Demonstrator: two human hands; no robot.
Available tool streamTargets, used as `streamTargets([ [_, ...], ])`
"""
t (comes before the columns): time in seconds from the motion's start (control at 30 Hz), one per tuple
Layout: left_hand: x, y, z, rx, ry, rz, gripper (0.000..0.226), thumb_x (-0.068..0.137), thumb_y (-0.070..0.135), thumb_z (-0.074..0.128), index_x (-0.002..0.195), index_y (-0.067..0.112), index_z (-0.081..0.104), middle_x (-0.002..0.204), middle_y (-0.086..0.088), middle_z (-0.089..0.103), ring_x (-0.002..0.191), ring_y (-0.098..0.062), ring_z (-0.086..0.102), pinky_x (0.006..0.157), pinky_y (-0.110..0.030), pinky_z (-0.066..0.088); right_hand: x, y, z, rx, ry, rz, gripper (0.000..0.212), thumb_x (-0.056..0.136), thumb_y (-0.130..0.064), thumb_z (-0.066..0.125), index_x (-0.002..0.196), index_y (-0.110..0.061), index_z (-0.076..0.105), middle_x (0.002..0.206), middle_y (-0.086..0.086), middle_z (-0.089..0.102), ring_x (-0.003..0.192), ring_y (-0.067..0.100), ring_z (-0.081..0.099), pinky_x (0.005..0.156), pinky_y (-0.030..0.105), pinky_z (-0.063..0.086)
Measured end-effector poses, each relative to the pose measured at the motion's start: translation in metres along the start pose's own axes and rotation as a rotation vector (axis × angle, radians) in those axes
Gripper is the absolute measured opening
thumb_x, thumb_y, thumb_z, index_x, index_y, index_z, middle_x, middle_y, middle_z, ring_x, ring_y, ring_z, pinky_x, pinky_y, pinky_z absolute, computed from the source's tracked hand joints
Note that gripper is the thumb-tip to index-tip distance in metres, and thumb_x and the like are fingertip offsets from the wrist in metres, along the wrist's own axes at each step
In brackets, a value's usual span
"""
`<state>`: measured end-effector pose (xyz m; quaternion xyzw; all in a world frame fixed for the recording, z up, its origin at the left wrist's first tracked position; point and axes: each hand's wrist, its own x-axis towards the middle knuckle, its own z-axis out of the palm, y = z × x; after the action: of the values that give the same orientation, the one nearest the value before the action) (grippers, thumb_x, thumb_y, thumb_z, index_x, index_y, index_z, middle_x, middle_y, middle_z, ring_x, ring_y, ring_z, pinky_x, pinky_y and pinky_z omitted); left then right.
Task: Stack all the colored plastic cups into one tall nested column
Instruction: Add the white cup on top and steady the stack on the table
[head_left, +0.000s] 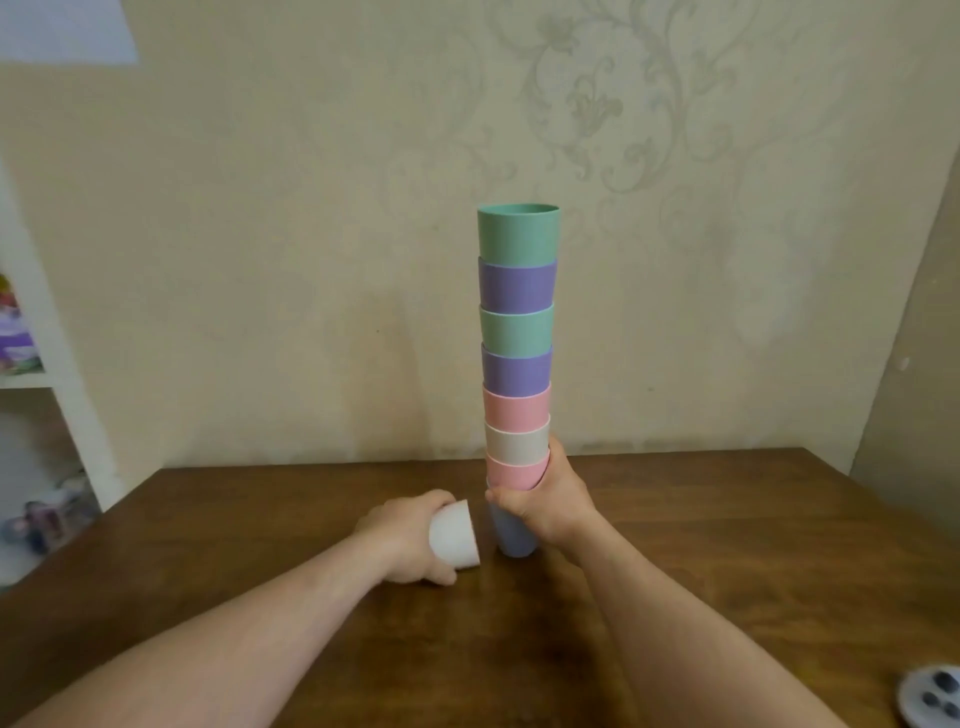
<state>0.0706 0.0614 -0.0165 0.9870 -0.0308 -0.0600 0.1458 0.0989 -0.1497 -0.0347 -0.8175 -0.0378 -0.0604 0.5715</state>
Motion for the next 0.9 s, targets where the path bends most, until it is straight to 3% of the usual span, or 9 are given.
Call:
streamTargets([
  [0.1, -0.022, -0.009, 0.011, -0.213, 0.025, -0.067, 0.097, 0.060, 0.056, 0.092, 0.145, 0.050, 0.046, 0.131, 0.008, 0.061, 0.123, -0.024, 0.057, 0.105, -0.044, 0.054, -0.017, -0.002, -0.001, -0.005, 0.015, 0.007, 0.095, 0.051, -0.049, 0.094, 0.135, -0.040, 0.052, 0.123, -0.010, 0.071, 0.114, 0.019, 0.070, 0.101, 0.050, 0.063],
  [0.3, -0.059, -0.012, 0.028, -0.044, 0.035, 0.034, 0.108, 0.078, 0.056, 0.084, 0.162, 0.049, 0.017, 0.152, 0.004, 0.049, 0.136, -0.025, 0.050, 0.111, -0.046, 0.049, -0.052, -0.005, -0.007, -0.017, 0.001, 0.025, 0.088, 0.055, -0.045, 0.096, 0.131, -0.040, 0.053, 0.121, -0.008, 0.071, 0.113, 0.019, 0.071, 0.099, 0.050, 0.064],
  [0.43, -0.073, -0.012, 0.030, -0.142, 0.004, 0.012, 0.107, 0.070, 0.067, 0.081, 0.160, 0.036, 0.032, 0.145, 0.005, 0.058, 0.126, -0.021, 0.059, 0.101, -0.037, 0.053, -0.074, -0.006, -0.011, 0.008, -0.004, 0.030, 0.087, 0.053, -0.042, 0.098, 0.129, -0.039, 0.055, 0.120, -0.008, 0.074, 0.113, 0.017, 0.073, 0.099, 0.050, 0.064],
  [0.53, -0.084, -0.009, 0.034, -0.107, 0.077, -0.009, 0.096, 0.066, 0.075, 0.076, 0.148, 0.038, 0.043, 0.134, 0.009, 0.063, 0.123, -0.021, 0.058, 0.101, -0.041, 0.053, -0.089, -0.011, -0.016, 0.066, -0.035, 0.034, 0.097, 0.057, -0.035, 0.103, 0.139, -0.035, 0.052, 0.125, -0.007, 0.072, 0.117, 0.016, 0.071, 0.103, 0.049, 0.062],
  [0.7, -0.088, -0.010, 0.043, -0.337, 0.196, -0.112, 0.105, 0.066, 0.074, 0.081, 0.154, 0.039, 0.036, 0.144, 0.006, 0.056, 0.131, -0.023, 0.055, 0.107, -0.044, 0.049, -0.093, -0.032, -0.021, 0.187, 0.027, -0.044, 0.135, 0.046, -0.053, 0.106, 0.159, -0.033, 0.035, 0.139, -0.005, 0.068, 0.127, 0.021, 0.070, 0.106, 0.051, 0.061],
  [0.8, -0.085, -0.017, 0.048, -0.690, 0.210, -0.148, 0.109, 0.060, 0.054, 0.097, 0.152, 0.033, 0.043, 0.132, 0.005, 0.060, 0.117, -0.021, 0.060, 0.098, -0.047, 0.057, -0.091, -0.049, -0.027, 0.166, 0.069, -0.097, 0.101, 0.061, -0.040, 0.100, 0.148, -0.039, 0.050, 0.130, -0.009, 0.074, 0.117, 0.018, 0.075, 0.099, 0.045, 0.065],
  [0.87, -0.085, -0.019, 0.049, -0.880, 0.222, -0.166, 0.099, 0.067, 0.030, 0.102, 0.149, 0.026, 0.047, 0.121, 0.003, 0.062, 0.106, -0.018, 0.061, 0.079, -0.037, 0.058, -0.089, -0.056, -0.026, 0.136, 0.083, -0.091, 0.083, 0.065, -0.037, 0.095, 0.140, -0.040, 0.059, 0.122, -0.010, 0.077, 0.112, 0.018, 0.076, 0.097, 0.045, 0.066],
  [0.9, -0.083, -0.020, 0.049, -0.913, 0.230, -0.176, 0.098, 0.069, 0.021, 0.101, 0.149, 0.024, 0.046, 0.120, 0.002, 0.061, 0.105, -0.019, 0.061, 0.077, -0.034, 0.055, -0.089, -0.058, -0.025, 0.128, 0.092, -0.076, 0.081, 0.066, -0.038, 0.094, 0.139, -0.040, 0.060, 0.120, -0.010, 0.077, 0.111, 0.018, 0.076, 0.096, 0.046, 0.065],
])
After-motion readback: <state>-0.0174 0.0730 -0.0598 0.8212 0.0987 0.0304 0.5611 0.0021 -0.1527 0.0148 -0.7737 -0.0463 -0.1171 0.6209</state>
